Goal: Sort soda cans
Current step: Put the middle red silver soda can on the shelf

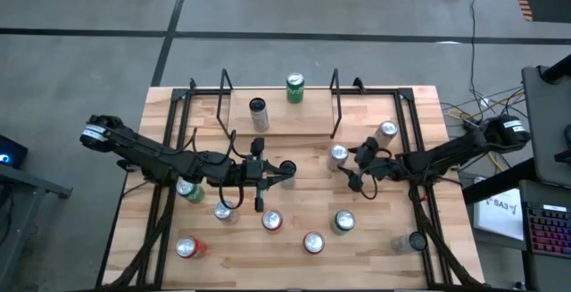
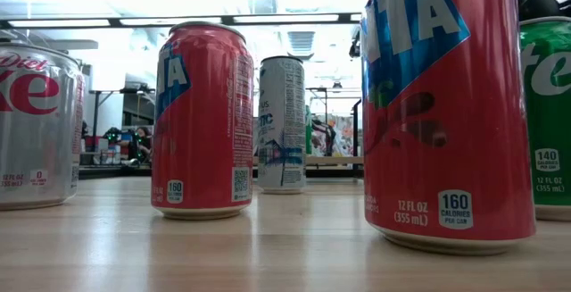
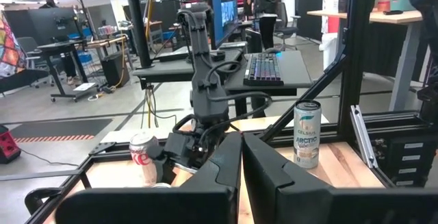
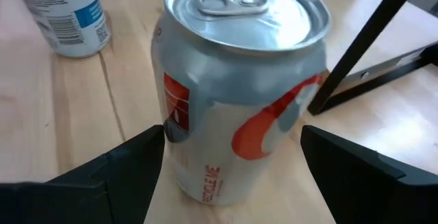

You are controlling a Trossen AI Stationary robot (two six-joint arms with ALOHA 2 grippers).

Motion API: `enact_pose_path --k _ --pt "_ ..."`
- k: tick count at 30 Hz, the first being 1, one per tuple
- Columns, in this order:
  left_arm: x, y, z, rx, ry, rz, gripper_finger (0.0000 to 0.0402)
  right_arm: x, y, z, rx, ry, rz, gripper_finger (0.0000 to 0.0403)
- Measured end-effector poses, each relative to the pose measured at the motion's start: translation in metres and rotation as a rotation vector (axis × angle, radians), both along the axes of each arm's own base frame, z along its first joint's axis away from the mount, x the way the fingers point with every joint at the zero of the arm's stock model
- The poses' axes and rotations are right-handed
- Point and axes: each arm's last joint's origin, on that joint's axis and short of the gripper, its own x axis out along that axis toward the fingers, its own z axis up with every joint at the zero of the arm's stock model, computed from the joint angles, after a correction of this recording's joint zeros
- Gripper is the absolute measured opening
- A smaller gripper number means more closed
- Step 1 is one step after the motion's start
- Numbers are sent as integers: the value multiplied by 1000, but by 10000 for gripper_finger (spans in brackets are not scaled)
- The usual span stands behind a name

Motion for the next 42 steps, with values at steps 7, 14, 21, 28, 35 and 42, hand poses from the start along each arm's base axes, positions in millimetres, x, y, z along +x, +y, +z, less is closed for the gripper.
enact_pose_path --k 7,14,21,28,35,42 --pt "0 0 0 0 0 0 0 16 1 2 -45 36 -18 331" --pt "0 0 0 0 0 0 0 28 0 3 -81 50 -68 331" --pt "0 0 0 0 0 0 0 32 -5 2 -73 57 -90 327" --pt "0 0 0 0 1 0 0 33 -13 0 -48 64 -87 281" --pt "0 0 0 0 1 0 0 33 -13 0 -43 62 -72 260" --pt "0 0 0 0 1 0 0 31 -13 8 -49 35 -36 270"
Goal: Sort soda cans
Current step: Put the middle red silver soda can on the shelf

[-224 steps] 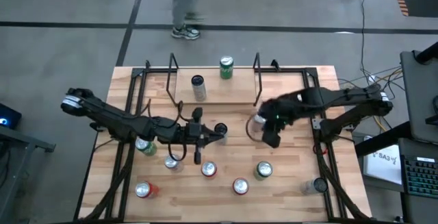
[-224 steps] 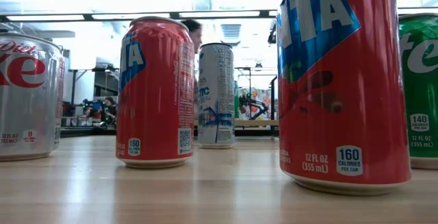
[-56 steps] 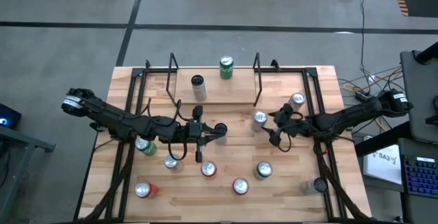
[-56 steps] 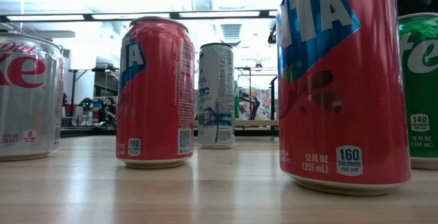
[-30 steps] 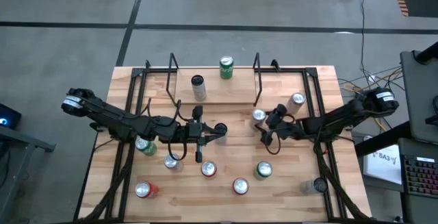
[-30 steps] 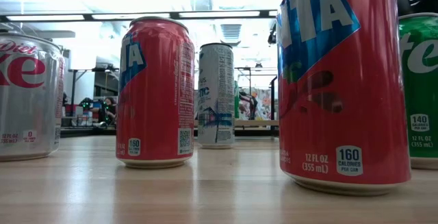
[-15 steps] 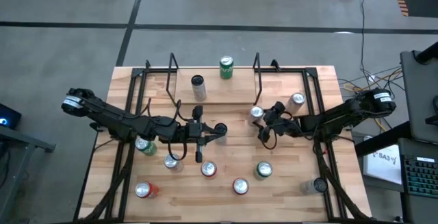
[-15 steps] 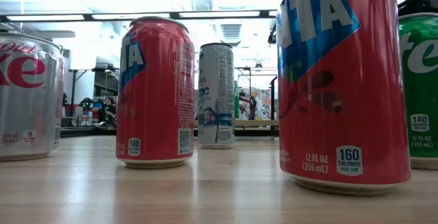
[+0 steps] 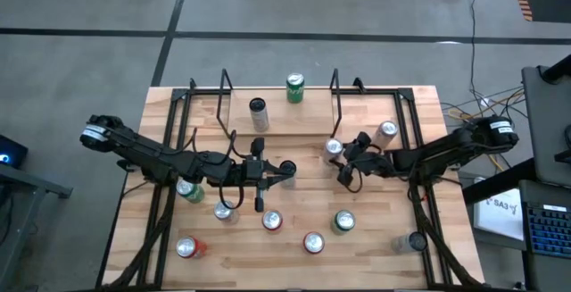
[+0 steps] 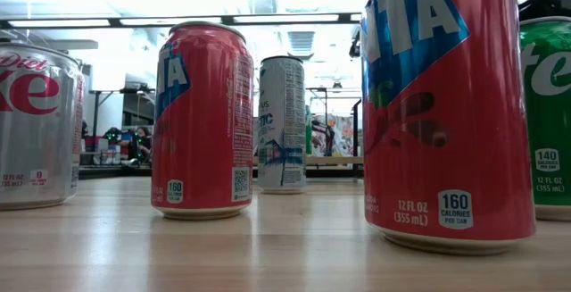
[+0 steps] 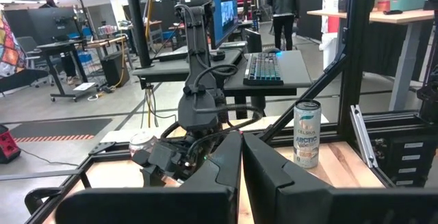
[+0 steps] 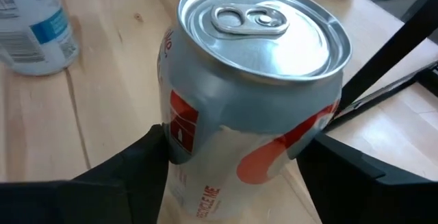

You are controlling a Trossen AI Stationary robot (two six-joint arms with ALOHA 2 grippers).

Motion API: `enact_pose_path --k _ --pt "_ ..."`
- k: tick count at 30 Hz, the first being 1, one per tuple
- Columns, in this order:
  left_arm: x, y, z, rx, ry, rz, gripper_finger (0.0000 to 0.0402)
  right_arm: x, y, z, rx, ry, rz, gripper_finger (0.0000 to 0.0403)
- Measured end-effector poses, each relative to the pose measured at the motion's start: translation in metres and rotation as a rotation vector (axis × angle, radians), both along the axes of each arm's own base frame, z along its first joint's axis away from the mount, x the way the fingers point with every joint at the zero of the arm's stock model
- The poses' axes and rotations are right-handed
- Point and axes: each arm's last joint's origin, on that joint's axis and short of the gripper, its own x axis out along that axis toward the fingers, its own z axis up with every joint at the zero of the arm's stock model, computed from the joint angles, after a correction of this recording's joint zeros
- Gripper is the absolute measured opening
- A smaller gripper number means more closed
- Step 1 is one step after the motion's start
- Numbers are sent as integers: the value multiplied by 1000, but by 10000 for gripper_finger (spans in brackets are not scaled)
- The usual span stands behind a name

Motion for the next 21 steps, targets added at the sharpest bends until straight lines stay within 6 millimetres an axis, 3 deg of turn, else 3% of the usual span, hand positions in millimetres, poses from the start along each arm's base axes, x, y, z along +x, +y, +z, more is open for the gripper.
enact_pose_path --k 10,21 --pt "0 0 0 7 0 1 0 -3 0 30 4 -159 16 268" --pt "0 3 2 41 -20 87 0 27 3 78 -43 -229 87 268"
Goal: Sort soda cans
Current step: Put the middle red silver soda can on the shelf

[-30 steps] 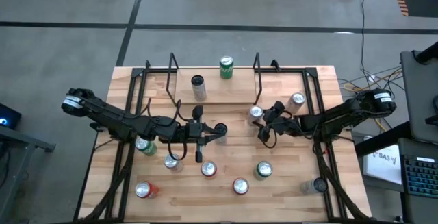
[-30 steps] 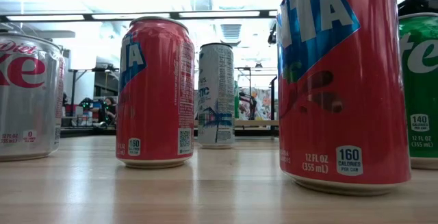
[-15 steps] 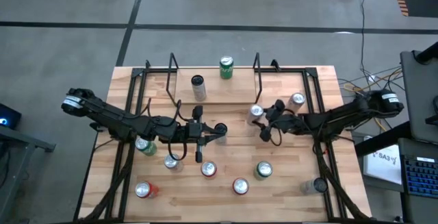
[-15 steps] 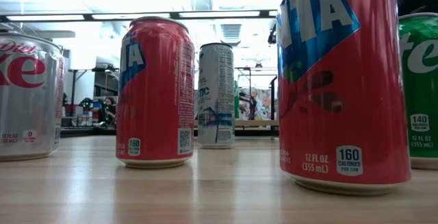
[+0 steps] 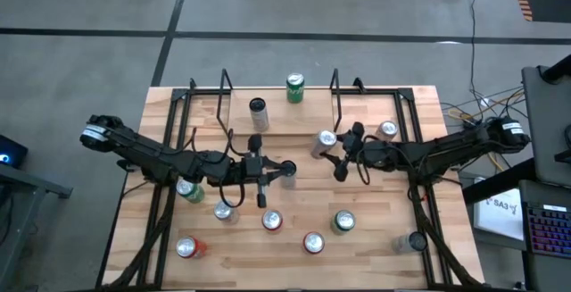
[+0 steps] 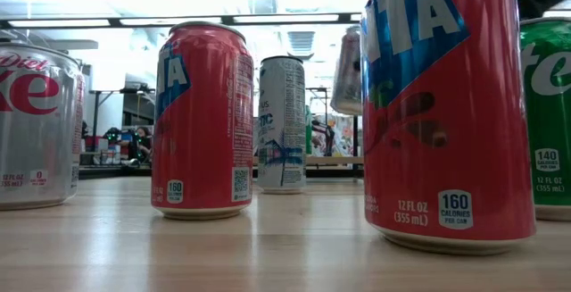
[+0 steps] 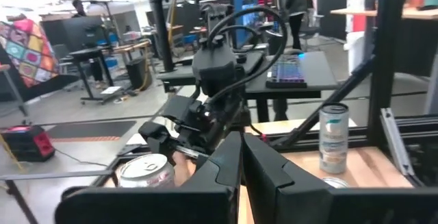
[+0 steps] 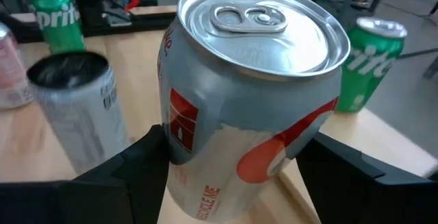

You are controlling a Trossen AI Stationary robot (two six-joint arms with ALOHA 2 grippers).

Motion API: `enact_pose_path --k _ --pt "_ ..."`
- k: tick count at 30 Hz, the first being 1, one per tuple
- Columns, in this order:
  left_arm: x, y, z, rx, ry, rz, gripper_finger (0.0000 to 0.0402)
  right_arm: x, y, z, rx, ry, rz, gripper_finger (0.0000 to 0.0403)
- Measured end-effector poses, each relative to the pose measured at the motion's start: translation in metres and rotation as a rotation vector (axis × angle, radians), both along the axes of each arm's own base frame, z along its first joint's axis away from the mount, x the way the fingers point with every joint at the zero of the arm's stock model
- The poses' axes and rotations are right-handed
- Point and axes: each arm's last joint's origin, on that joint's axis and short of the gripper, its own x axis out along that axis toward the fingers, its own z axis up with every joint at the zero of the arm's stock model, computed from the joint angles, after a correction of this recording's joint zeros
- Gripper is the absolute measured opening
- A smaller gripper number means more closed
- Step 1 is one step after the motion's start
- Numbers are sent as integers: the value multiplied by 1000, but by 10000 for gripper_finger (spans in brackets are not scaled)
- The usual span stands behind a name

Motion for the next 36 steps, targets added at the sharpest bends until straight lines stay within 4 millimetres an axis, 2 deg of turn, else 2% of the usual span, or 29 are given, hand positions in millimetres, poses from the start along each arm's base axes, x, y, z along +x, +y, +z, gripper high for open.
enact_pose_path --k 6,14,26,32,36 --pt "-3 1 4 35 -8 4 0 22 -1 17 -19 -18 -80 268" --pt "-15 5 19 73 -48 7 0 49 -7 29 3 -26 -225 268" --pt "-31 10 25 146 19 5 0 72 -35 15 127 -33 -386 268" --pt "-46 14 25 157 9 6 0 89 -39 15 124 -22 -405 268" --pt "-59 18 19 152 -20 8 0 97 -41 19 105 49 -498 269"
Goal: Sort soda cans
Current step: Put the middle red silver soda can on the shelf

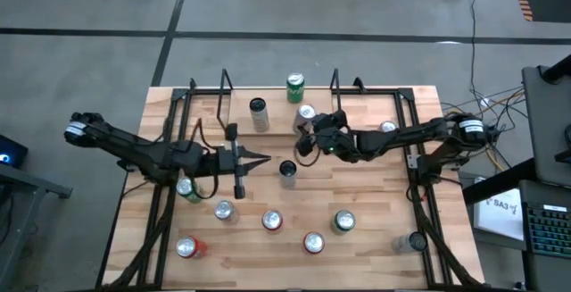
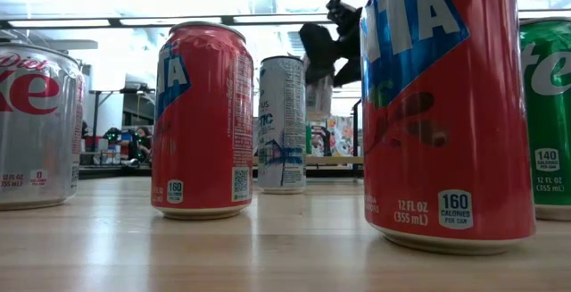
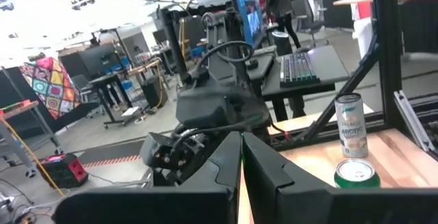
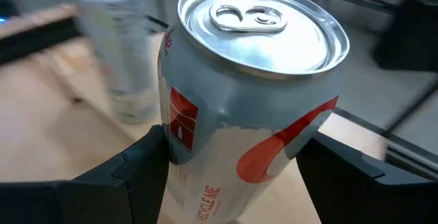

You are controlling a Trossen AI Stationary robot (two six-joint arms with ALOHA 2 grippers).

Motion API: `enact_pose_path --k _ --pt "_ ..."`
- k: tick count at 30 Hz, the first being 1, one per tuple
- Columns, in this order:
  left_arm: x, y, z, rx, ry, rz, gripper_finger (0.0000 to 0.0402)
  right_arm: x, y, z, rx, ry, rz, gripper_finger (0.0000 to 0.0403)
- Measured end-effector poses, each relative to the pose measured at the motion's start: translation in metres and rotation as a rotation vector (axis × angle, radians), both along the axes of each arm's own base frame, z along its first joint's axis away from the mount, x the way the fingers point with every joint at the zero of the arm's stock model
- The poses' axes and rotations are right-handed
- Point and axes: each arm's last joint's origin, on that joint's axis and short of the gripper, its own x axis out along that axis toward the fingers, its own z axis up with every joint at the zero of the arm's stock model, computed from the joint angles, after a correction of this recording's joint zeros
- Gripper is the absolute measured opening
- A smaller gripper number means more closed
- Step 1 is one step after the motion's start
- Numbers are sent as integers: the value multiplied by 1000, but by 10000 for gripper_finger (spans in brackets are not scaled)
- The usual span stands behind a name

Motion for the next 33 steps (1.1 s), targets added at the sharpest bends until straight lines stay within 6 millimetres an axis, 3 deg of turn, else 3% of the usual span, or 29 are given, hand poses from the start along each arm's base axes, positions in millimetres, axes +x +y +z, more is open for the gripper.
enact_pose_path --k 6,13,33 --pt "-18 6 -6 21 -80 5 0 10 -8 -3 31 82 -96 269" --pt "-33 10 -5 10 -122 6 0 14 -17 -25 91 94 -169 269" --pt "-35 11 -8 18 -116 4 0 17 -23 -47 40 122 -277 270"
